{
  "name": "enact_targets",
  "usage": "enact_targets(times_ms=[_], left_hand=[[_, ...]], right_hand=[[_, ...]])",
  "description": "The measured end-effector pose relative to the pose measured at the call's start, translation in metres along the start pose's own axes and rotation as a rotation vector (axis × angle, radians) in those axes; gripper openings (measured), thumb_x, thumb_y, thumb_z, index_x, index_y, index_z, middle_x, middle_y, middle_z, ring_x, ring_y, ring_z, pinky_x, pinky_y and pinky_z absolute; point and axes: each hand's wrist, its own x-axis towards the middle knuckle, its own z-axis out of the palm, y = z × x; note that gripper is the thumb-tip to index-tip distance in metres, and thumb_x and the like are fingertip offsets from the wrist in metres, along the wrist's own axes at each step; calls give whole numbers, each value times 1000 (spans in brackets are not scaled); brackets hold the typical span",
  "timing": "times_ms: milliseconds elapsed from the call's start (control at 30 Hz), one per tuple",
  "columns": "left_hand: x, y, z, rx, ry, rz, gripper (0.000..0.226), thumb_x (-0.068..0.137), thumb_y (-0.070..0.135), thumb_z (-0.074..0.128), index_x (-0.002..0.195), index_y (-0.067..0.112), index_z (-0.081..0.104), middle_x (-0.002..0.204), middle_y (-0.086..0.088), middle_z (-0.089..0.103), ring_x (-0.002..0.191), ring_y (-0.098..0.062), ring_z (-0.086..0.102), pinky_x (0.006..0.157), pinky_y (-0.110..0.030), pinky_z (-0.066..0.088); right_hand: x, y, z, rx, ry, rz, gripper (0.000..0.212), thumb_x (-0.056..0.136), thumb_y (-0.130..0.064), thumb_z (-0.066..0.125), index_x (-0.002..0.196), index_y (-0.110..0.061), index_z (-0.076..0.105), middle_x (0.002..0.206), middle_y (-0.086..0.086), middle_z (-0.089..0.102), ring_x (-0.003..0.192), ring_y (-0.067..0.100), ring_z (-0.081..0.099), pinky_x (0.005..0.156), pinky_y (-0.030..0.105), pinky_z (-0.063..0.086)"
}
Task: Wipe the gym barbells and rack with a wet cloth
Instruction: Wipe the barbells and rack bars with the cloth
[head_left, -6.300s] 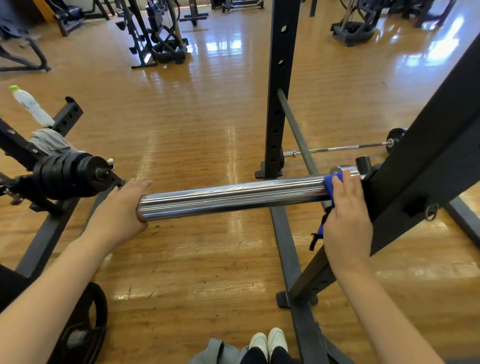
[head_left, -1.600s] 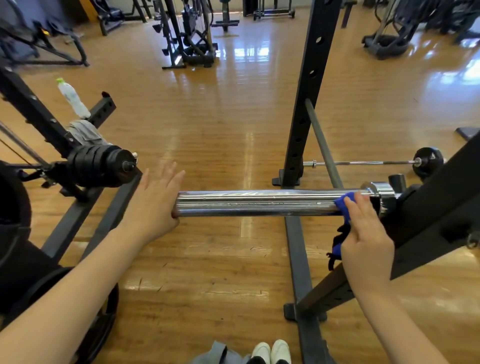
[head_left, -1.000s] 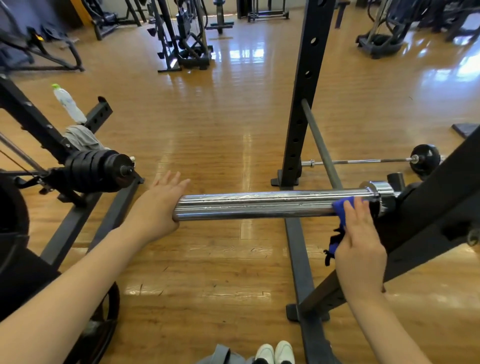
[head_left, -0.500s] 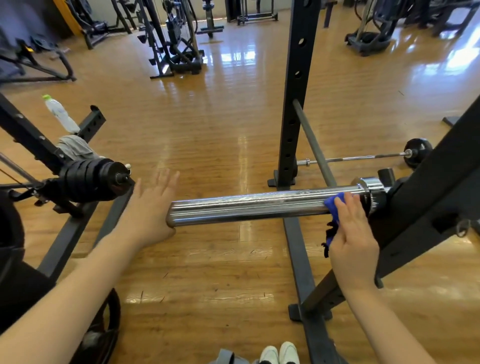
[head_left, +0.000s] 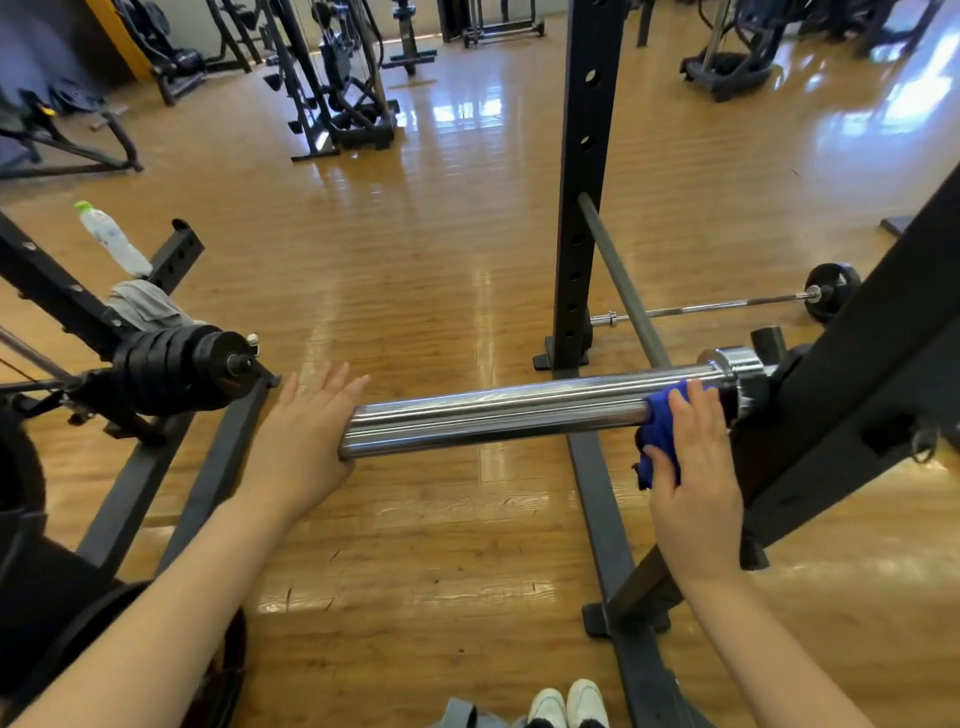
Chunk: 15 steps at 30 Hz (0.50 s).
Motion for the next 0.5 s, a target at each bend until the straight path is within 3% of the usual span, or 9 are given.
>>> enact_targets(times_ms=[100,200,267,333,400,500], left_hand=[[7,-1,-8,-49,-111,-1,86,76,17,71,149,20,26,156,-2,21,145,-18,14,116,-34,4],[5,0,-10,-66,-99,4,84,75,16,72,147,20,30,154,-4,27,144,-19,17,116,-36,8],[4,1,-10,-72,-88,-5,83,73,14,73,146,19,34,153,-6,30,144,-21,20,116,-38,11],[4,2,-11,-72,-92,-12,84,72,14,74,145,19,35,152,-7,31,143,-21,21,116,-39,12],[3,2,-12,-80,-95,-11,83,72,14,74,145,19,35,152,-7,31,143,-21,21,116,-38,12],[3,2,-13,-95,-101,-7,83,73,15,74,146,20,33,153,-5,30,144,-18,20,116,-36,10]], right_hand=[[0,5,6,-59,41,-23,47,92,-4,35,140,-3,35,144,17,39,144,14,15,116,42,21],[19,-3,5,-33,57,7,42,92,-5,38,132,3,48,137,19,48,135,23,31,118,30,11],[23,-6,3,-23,26,3,45,91,-16,45,132,1,48,138,14,47,135,23,33,117,28,11],[18,-1,-1,-23,-20,-26,46,90,-13,48,134,-1,46,141,13,45,137,20,29,118,30,13],[8,8,-3,-43,-34,-45,46,90,-3,39,135,-3,44,141,15,44,138,19,27,117,34,20],[-4,9,-3,-71,-26,-45,47,89,-1,30,135,0,41,141,20,43,138,23,26,117,24,16]])
